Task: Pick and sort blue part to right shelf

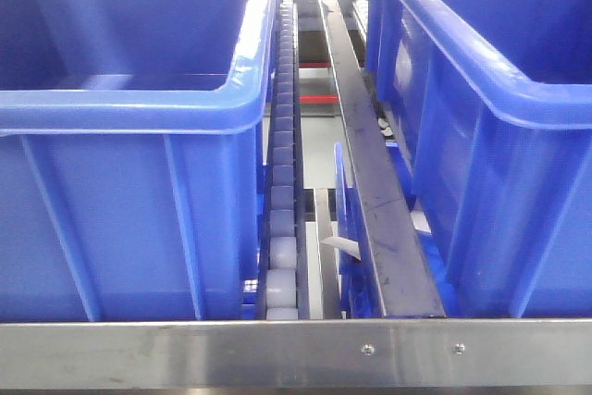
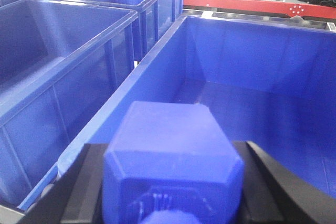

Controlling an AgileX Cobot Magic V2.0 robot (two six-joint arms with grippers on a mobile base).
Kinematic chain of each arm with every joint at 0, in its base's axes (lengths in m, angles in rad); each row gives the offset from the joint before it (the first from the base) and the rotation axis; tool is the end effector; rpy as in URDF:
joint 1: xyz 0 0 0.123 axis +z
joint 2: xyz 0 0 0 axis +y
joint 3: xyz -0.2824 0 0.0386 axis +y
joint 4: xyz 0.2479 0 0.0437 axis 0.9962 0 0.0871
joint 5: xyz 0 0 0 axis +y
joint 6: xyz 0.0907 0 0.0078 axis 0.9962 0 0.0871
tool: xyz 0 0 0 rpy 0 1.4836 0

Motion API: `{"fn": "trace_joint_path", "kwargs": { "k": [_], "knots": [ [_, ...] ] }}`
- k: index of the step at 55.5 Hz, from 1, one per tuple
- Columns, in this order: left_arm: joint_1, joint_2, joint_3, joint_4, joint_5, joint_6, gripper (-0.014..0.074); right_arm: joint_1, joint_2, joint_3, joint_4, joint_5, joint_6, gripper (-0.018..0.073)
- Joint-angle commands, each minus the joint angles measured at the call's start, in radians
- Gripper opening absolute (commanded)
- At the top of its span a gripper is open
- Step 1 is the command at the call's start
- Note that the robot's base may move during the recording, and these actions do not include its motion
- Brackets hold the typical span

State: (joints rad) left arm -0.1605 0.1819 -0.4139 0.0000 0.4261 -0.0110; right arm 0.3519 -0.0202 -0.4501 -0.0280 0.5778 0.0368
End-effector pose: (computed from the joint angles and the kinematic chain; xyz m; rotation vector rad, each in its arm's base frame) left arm 0.0503 -0.0081 0.3017 0.1254 1.6746 -0.1292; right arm 0.0090 0.0018 0.3052 -0.2573 1.5767 0.2723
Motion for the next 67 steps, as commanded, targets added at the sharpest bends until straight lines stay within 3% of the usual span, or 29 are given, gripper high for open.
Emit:
{"fn": "trace_joint_path", "kwargs": {
  "k": [1, 43, 51, 67],
  "knots": [
    [0.001, 0.015, -0.032, -0.007, -0.096, -0.001, 0.0332, -0.003, 0.0, -0.023, -0.006, -0.097, -0.011, 0.0185],
    [0.001, 0.015, -0.032, -0.012, -0.099, -0.001, 0.0332, -0.003, 0.0, -0.023, -0.006, -0.097, -0.011, 0.0185],
    [0.001, 0.022, -0.047, -0.012, -0.176, -0.001, 0.0332, -0.003, 0.0, -0.023, -0.006, -0.098, -0.011, 0.0185],
    [0.001, 0.34, -0.313, -0.04, -0.174, -0.001, 0.0332, -0.003, 0.0, -0.023, -0.006, -0.098, -0.011, 0.0185]
  ]
}}
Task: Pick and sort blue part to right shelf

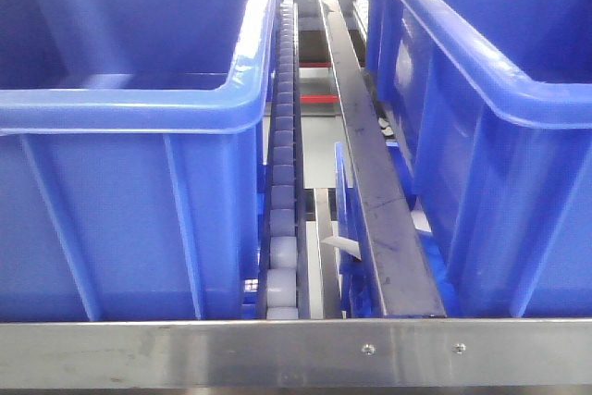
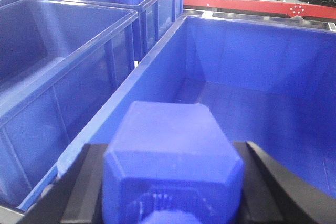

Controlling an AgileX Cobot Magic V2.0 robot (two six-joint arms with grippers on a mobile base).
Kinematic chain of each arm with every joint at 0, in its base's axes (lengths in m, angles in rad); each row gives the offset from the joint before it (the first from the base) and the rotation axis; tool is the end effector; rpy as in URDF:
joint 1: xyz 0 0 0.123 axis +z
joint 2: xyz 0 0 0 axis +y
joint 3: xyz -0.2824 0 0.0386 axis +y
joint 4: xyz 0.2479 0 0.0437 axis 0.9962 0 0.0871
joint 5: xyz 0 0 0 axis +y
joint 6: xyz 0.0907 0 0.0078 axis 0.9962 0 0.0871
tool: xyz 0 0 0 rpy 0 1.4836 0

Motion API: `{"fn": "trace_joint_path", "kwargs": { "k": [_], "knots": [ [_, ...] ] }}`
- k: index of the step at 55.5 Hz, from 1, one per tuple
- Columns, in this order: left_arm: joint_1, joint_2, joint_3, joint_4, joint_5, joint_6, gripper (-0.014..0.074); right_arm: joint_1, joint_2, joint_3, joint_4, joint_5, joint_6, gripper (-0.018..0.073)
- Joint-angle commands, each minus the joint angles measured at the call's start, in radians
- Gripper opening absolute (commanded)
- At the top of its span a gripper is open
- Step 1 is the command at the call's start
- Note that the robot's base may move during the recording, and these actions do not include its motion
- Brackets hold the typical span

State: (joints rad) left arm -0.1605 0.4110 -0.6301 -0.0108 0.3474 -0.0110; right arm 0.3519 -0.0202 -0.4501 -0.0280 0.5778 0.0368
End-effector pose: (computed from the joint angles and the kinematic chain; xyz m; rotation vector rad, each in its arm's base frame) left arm 0.0789 -0.0131 0.3639 0.1152 1.6096 -0.1434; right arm 0.0090 0.0018 0.3052 -0.2573 1.5767 0.2723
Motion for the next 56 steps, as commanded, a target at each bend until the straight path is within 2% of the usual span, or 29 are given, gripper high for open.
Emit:
{"fn": "trace_joint_path", "kwargs": {
  "k": [1, 6, 9, 17, 22, 26, 36, 46, 52, 56],
  "knots": [
    [0.001, 0.131, -0.109, -0.041, -0.093, -0.001, 0.0332, -0.003, 0.0, -0.023, -0.006, -0.098, -0.011, 0.0185],
    [0.001, 0.273, -0.182, -0.133, -0.093, -0.001, 0.0332, -0.003, 0.0, -0.023, -0.006, -0.098, -0.011, 0.0185],
    [-0.009, 0.353, -0.21, -0.154, -0.095, -0.001, 0.0332, -0.003, 0.0, -0.023, -0.006, -0.098, -0.011, 0.0185],
    [-0.082, 0.551, -0.242, -0.156, -0.138, -0.001, 0.0332, -0.003, 0.0, -0.023, -0.006, -0.098, -0.011, 0.0185],
    [-0.148, 0.702, -0.244, -0.151, -0.23, -0.001, 0.0332, -0.003, 0.0, -0.023, -0.006, -0.098, -0.011, 0.0185],
    [-0.175, 0.802, -0.244, -0.147, -0.305, -0.001, 0.0332, -0.003, 0.0, -0.023, -0.006, -0.098, -0.011, 0.0185],
    [-0.178, 1.031, -0.244, -0.147, -0.457, -0.001, 0.0332, -0.003, 0.0, -0.023, -0.006, -0.097, -0.011, 0.0185],
    [-0.178, 1.171, -0.244, -0.147, -0.591, -0.001, 0.0338, -0.003, 0.0, -0.023, -0.006, -0.097, -0.011, 0.0185],
    [-0.178, 1.198, -0.244, -0.147, -0.6, -0.001, 0.0348, -0.003, 0.0, -0.023, -0.006, -0.097, -0.011, 0.0185],
    [-0.178, 1.198, -0.244, -0.146, -0.601, -0.001, 0.0403, -0.003, 0.0, -0.023, -0.006, -0.097, -0.011, 0.0185]
  ]
}}
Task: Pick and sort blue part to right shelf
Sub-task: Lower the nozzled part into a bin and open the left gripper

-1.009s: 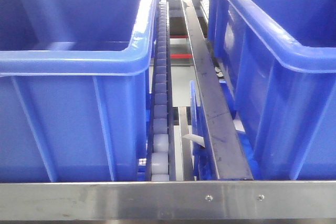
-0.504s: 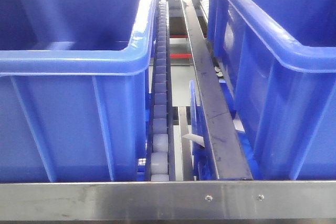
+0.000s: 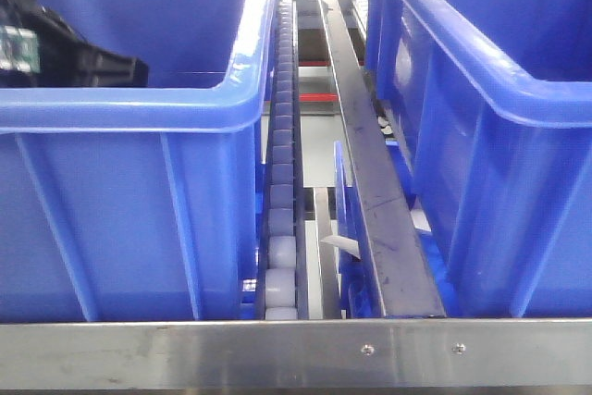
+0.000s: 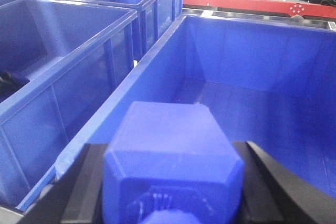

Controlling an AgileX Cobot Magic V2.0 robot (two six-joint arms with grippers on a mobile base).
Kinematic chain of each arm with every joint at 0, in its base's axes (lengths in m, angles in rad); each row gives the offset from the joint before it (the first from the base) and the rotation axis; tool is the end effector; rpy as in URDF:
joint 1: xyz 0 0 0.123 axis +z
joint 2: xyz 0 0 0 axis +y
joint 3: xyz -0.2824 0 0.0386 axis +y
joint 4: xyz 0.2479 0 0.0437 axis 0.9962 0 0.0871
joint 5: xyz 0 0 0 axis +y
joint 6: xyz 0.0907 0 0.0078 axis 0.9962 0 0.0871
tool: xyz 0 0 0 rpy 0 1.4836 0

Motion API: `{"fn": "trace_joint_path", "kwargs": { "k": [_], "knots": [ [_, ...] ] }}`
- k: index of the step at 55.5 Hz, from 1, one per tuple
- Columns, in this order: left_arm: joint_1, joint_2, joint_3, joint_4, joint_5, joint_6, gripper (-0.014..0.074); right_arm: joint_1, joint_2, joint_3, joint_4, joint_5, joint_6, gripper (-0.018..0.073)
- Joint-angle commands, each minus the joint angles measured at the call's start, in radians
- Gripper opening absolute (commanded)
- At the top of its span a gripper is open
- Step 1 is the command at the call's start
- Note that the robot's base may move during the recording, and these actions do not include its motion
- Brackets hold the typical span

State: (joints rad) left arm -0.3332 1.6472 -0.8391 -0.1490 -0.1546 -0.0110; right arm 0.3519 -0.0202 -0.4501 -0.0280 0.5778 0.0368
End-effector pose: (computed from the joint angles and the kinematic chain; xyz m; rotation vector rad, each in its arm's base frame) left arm 0.3216 -0.1091 0.2035 0.1744 2.1430 -0.2628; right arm 0.0090 0.0018 0.3052 -0.2573 1.5767 0.2723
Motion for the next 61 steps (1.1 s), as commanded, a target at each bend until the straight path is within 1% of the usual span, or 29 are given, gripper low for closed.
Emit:
{"fn": "trace_joint_path", "kwargs": {
  "k": [1, 8, 12, 21, 27, 32, 35, 41, 52, 53, 61],
  "knots": [
    [-0.005, -0.038, -0.035, -0.008, -0.101, -0.001, 0.0419, -0.003, 0.0, -0.023, -0.006, -0.097, -0.011, 0.0185],
    [-0.005, -0.043, -0.035, -0.008, -0.105, -0.001, 0.0578, -0.003, 0.0, -0.023, -0.006, -0.097, -0.011, 0.0185],
    [-0.005, -0.054, -0.035, -0.008, -0.094, -0.001, 0.0627, -0.003, 0.0, -0.023, -0.006, -0.097, -0.011, 0.0185],
    [-0.005, -0.126, -0.035, -0.01, -0.065, -0.001, 0.0629, -0.003, 0.0, -0.023, -0.006, -0.097, -0.011, 0.0185],
    [-0.005, -0.227, -0.035, -0.021, 0.03, -0.001, 0.062, -0.003, 0.0, -0.023, -0.006, -0.097, -0.011, 0.0185],
    [-0.005, -0.333, -0.03, -0.021, 0.138, -0.001, 0.056, -0.003, 0.0, -0.023, -0.006, -0.097, -0.011, 0.0185],
    [-0.005, -0.396, -0.017, -0.021, 0.172, -0.001, 0.0488, -0.003, 0.0, -0.023, -0.006, -0.097, -0.011, 0.0185],
    [-0.005, -0.534, 0.036, -0.021, 0.198, -0.001, 0.0348, -0.003, 0.0, -0.023, -0.006, -0.096, -0.011, 0.0185],
    [-0.005, -0.821, 0.178, -0.021, 0.24, -0.001, 0.0131, -0.003, 0.001, -0.024, -0.006, -0.097, -0.011, 0.0183],
    [-0.005, -0.837, 0.182, -0.021, 0.244, -0.001, 0.0118, -0.003, 0.001, -0.024, -0.006, -0.097, -0.01, 0.0182],
    [-0.005, -1.017, 0.261, -0.019, 0.275, -0.001, 0.0127, -0.003, 0.06, -0.058, -0.007, -0.096, -0.01, 0.0182]
  ]
}}
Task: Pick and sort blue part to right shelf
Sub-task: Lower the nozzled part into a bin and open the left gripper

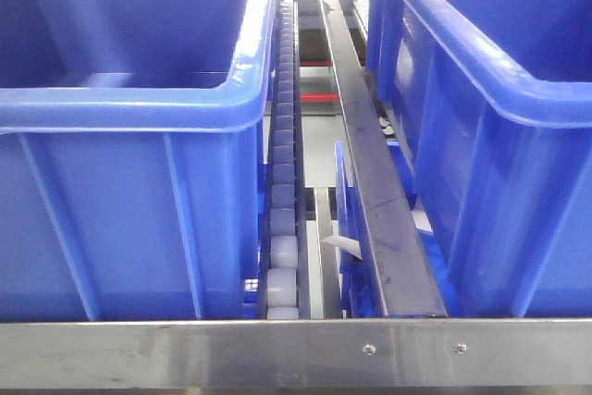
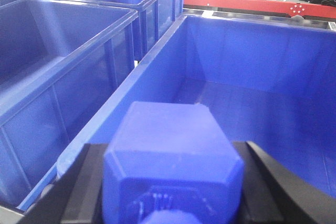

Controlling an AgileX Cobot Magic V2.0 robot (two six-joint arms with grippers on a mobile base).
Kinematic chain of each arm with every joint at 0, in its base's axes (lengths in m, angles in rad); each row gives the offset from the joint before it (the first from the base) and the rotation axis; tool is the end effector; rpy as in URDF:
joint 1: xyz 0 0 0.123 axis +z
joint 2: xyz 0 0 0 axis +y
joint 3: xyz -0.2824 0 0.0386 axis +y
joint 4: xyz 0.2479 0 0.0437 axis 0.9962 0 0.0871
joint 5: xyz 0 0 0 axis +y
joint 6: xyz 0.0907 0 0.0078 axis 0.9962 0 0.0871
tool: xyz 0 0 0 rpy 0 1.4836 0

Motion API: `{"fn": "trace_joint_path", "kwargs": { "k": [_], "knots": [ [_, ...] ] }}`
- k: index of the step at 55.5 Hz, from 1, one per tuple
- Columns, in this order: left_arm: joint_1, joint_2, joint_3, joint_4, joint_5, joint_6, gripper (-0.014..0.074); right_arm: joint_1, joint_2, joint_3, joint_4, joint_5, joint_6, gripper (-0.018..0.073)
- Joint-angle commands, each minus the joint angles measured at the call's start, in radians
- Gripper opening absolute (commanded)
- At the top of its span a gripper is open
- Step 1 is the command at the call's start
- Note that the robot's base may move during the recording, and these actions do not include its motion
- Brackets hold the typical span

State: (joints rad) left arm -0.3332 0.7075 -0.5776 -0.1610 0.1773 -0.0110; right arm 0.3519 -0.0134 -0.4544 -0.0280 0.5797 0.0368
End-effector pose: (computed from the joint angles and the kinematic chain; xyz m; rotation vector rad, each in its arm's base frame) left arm 0.1416 -0.0518 0.3273 0.1680 1.7971 -0.3851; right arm 0.0096 0.0020 0.3062 -0.2580 1.5810 0.2718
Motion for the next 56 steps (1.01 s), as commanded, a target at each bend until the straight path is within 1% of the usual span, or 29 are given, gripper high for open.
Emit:
{"fn": "trace_joint_path", "kwargs": {
  "k": [1, 5, 9, 15, 20, 23, 25, 28, 30, 35, 38, 43, 48, 52, 56],
  "knots": [
    [-0.005, -0.098, 0.008, -0.007, -0.054, -0.001, 0.0127, -0.003, 0.071, -0.065, -0.007, -0.096, -0.01, 0.0182],
    [-0.005, -0.163, 0.034, -0.005, -0.028, -0.001, 0.0127, -0.003, 0.155, -0.121, -0.017, -0.083, -0.009, 0.0182],
    [-0.005, -0.232, 0.048, 0.018, 0.013, -0.001, 0.0127, -0.004, 0.274, -0.207, -0.048, -0.047, 0.025, 0.0182],
    [-0.005, -0.304, 0.05, 0.073, 0.087, -0.003, 0.0127, -0.004, 0.471, -0.357, -0.11, 0.068, 0.143, 0.0182],
    [-0.005, -0.356, 0.05, 0.123, 0.138, -0.016, 0.0127, -0.004, 0.632, -0.483, -0.175, 0.175, 0.185, 0.0182],
    [-0.005, -0.388, 0.05, 0.173, 0.165, -0.062, 0.0127, -0.004, 0.731, -0.54, -0.205, 0.227, 0.203, 0.0182],
    [-0.005, -0.405, 0.05, 0.22, 0.183, -0.113, 0.0127, -0.004, 0.782, -0.577, -0.225, 0.26, 0.211, 0.0182],
    [-0.005, -0.431, 0.05, 0.294, 0.218, -0.181, 0.0127, -0.011, 0.863, -0.622, -0.232, 0.293, 0.211, 0.0182],
    [-0.005, -0.447, 0.05, 0.339, 0.245, -0.212, 0.0127, -0.023, 0.906, -0.645, -0.232, 0.307, 0.211, 0.0182],
    [-0.005, -0.489, 0.052, 0.44, 0.307, -0.293, 0.0127, -0.077, 1.016, -0.687, -0.231, 0.312, 0.21, 0.0182],
    [-0.005, -0.516, 0.052, 0.471, 0.335, -0.327, 0.0127, -0.125, 1.075, -0.697, -0.231, 0.303, 0.202, 0.0182],
    [-0.005, -0.553, 0.052, 0.471, 0.364, -0.327, 0.0127, -0.207, 1.168, -0.698, -0.23, 0.272, 0.171, 0.0182],
    [-0.005, -0.579, 0.052, 0.467, 0.388, -0.327, 0.0127, -0.272, 1.26, -0.698, -0.228, 0.239, 0.129, 0.0182],
    [-0.005, -0.586, 0.052, 0.467, 0.391, -0.327, 0.0127, -0.297, 1.332, -0.698, -0.225, 0.197, 0.088, 0.0182],
    [-0.005, -0.586, 0.052, 0.467, 0.391, -0.327, 0.0127, -0.3, 1.39, -0.698, -0.225, 0.16, 0.062, 0.0182]
  ]
}}
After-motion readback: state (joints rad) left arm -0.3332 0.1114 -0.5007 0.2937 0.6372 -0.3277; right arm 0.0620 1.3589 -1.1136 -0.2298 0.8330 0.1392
